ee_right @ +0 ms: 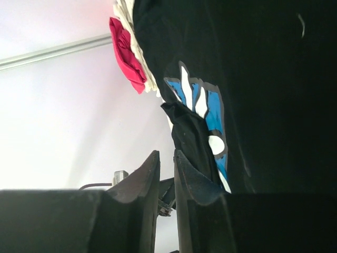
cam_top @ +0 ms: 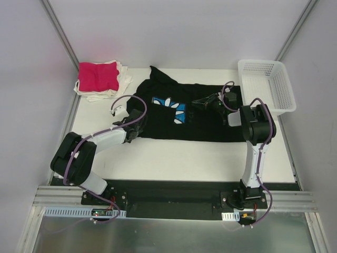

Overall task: Fold and stack the t-shirts
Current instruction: Fold the flattened tshirt in 1/3 of the way

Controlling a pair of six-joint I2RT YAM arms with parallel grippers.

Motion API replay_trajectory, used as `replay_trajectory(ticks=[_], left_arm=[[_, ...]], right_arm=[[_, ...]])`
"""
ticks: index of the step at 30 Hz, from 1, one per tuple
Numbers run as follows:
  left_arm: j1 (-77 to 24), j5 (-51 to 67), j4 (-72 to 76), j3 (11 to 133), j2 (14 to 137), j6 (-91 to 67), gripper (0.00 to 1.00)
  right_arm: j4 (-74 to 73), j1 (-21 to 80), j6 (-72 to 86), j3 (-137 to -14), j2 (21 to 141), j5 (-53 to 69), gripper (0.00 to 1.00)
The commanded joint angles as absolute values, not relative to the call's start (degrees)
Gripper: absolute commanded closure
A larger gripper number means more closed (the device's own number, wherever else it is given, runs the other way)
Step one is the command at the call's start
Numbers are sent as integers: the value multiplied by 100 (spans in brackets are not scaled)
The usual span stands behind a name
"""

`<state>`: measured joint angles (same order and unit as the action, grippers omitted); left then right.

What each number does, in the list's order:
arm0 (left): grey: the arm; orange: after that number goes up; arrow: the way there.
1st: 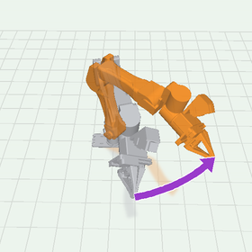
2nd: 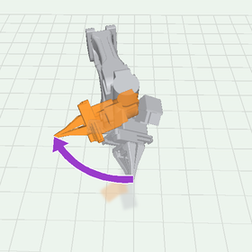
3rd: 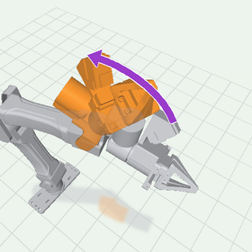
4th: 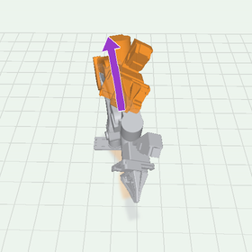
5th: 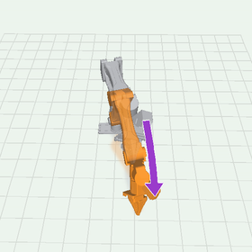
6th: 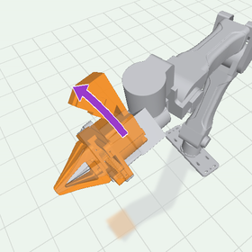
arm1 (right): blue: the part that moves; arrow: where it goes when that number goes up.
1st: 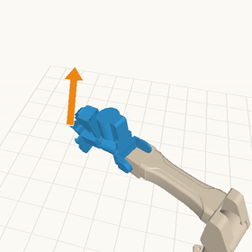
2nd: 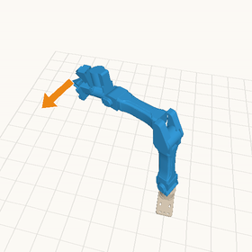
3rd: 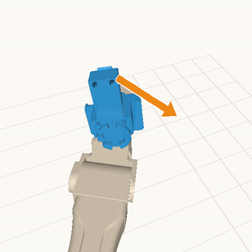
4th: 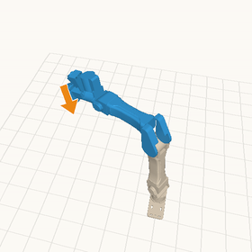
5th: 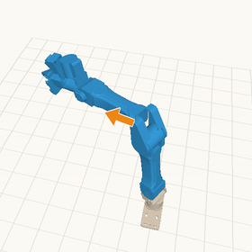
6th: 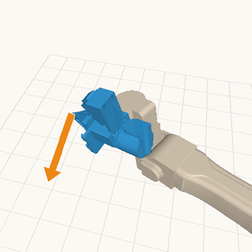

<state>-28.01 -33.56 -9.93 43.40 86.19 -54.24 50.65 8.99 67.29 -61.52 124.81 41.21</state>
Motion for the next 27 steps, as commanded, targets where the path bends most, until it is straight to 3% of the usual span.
replay_trajectory(ticks=[1, 15, 18, 19, 20, 23, 27], left_arm=[[-2707, -3323, -958, 4658, 8885, -5212, 43], [-2286, -3041, -809, 4852, 9396, -5124, 54], [-2180, -2971, -809, 4878, 9457, -5107, 70], [-2162, -2945, -809, 4878, 9501, -5098, 82], [-2162, -2927, -809, 4895, 9527, -5098, 86], [-2153, -2874, -817, 4966, 9589, -5063, 93], [-2153, -2900, -817, 4983, 9545, -4975, 95]], right_arm=[[5616, 738, 6873, -6126, 11953, 4227, 81], [5853, 440, 7058, -5933, 11874, 4236, 81], [5906, 361, 7066, -5880, 11848, 4236, 81], [5915, 343, 7093, -5871, 11856, 4236, 81], [5924, 325, 7093, -5871, 11856, 4245, 81], [5941, 299, 7110, -5915, 11883, 4254, 81], [5976, 299, 7145, -5933, 11962, 4263, 81]])
